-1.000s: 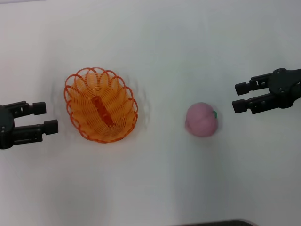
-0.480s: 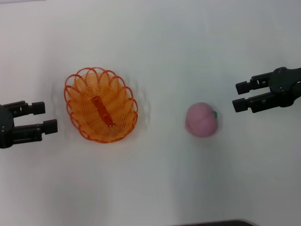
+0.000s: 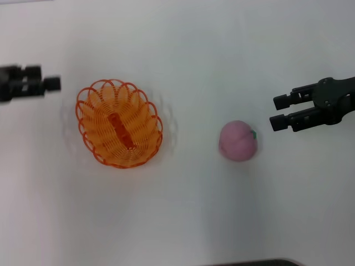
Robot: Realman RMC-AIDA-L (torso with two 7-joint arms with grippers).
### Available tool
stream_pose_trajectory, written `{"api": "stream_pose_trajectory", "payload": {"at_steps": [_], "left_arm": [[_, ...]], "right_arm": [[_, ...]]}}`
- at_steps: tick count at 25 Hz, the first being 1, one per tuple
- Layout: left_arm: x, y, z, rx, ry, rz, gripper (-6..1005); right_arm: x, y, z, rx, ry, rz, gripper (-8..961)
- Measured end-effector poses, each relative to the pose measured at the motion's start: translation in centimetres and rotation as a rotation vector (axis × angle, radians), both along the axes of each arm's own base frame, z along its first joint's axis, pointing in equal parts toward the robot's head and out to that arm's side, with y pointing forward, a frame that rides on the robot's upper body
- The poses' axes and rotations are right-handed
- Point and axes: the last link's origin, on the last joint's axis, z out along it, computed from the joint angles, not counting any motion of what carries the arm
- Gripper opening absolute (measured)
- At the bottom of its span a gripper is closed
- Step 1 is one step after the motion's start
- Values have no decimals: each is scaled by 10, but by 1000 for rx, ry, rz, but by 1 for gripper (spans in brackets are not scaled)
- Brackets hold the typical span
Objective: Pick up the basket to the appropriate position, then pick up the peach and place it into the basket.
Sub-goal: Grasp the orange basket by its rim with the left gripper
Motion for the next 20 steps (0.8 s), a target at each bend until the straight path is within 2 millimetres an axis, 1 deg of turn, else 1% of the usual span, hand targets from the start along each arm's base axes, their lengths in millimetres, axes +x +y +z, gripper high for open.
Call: {"api": "stream_pose_trajectory", "payload": {"at_steps": [4,7,9,13,16,17,18,20], "left_arm": [[25,29,-2,-4,43,21,811],[39,52,-10,9,124,37,810],[48,64,-18,8,188,36,810],[65,80,-35,-13,339,18,809],[73,88,-46,-21,474,15,809],[73,88,-46,-21,474,15,809],[80,92,-57,-33,571,2,809],[84,94,-65,-45,633,-9,809]], "right_arm": [[-1,0,-1,-2,3,1,789],[-2,1,-1,0,3,3,790],[-2,1,-1,0,4,4,790],[-2,1,-1,0,3,5,790],[-3,2,-2,-1,4,7,790],[-3,2,-2,0,4,8,790],[-4,3,-2,0,4,10,790],[-5,4,-2,0,4,13,790]]}}
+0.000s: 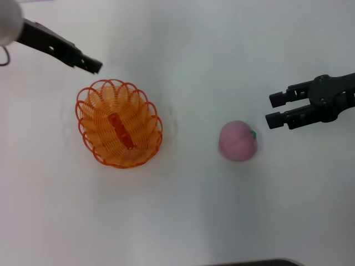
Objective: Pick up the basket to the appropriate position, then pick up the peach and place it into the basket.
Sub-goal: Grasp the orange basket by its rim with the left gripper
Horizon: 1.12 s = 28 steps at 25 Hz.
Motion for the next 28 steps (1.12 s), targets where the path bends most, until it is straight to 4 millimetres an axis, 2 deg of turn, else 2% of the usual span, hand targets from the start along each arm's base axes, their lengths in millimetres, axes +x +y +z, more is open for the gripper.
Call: {"api": "stream_pose_trajectory", "payload": {"at_steps": [5,11,15,21,28], "left_arm": [[1,1,-30,-53,181,-12,810],[-9,0,-54,-103,216,2,809],[-13,0,-59,-111,220,9,787],[-14,4,-54,-70,197,36,753],[-15,3,-55,-72,201,38,488]], "right_arm": [[-2,2,-2,3,0,4,790],[-2,2,-4,4,2,3,789],[-2,3,-5,7,2,1,789],[-2,3,-6,11,2,2,790],[-2,4,-5,15,-1,3,790]]}}
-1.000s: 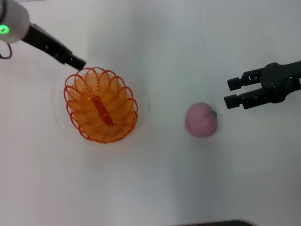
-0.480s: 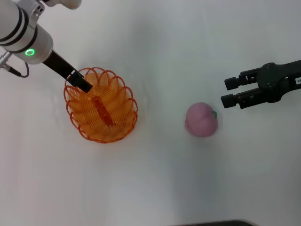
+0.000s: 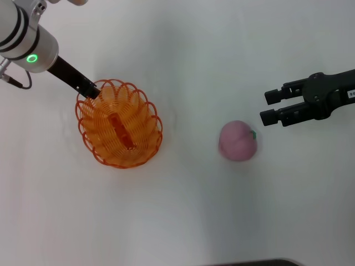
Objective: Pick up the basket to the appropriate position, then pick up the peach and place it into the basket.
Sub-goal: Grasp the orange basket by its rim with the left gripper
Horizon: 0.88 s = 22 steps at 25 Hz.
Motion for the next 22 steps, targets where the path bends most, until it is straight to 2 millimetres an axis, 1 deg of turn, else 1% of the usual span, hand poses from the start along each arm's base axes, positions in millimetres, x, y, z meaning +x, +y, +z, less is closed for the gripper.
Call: {"api": "stream_pose_trajectory", "payload": {"at_steps": [10,12,15,19,22], "left_arm": [[1,-1,-1,-7,-3,5,91],[1,-1,1,-4,-15,16,84],[2,-3,11,-7,-62,64,73],[6,-9,31,-24,-191,155,62],[2,-12,51,9,-321,225,58]], "right_arm": [[1,1,0,8,-3,-4,789],[1,1,0,8,-3,-4,789],[1,1,0,9,-4,-3,789],[1,1,0,9,-4,-2,790],[0,2,-1,9,-3,2,790]]}}
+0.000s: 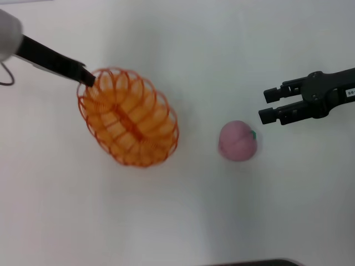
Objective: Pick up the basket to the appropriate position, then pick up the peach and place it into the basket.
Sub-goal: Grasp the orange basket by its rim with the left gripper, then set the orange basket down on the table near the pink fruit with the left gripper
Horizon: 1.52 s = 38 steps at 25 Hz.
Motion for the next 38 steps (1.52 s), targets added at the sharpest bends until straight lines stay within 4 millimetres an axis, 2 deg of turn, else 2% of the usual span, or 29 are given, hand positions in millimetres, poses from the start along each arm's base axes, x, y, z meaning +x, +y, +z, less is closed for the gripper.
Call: {"api": "stream_pose_trajectory", "payload": {"at_steps": [3,8,11,15,18,26,33,37,38], "left_arm": [[-9,-2,17,51,-120,75,53],[-42,-10,33,204,-267,281,38],[-60,-21,32,253,-347,361,43],[-83,-43,16,307,-408,453,49],[-92,-52,12,331,-453,498,54],[-106,-77,1,275,-510,585,186],[-113,-83,9,276,-493,590,433],[-113,-80,21,302,-457,481,597],[-113,-79,25,311,-444,444,596]], "right_arm": [[-1,1,-1,0,1,3,790],[-2,2,-1,0,2,4,789],[-2,2,-2,-1,3,3,789],[-3,2,-3,1,4,5,789],[-5,4,-4,1,5,10,790],[-5,4,-5,4,6,8,790],[-5,5,-6,7,5,7,789],[-6,6,-5,11,2,7,790],[-6,6,-5,12,1,7,790]]}}
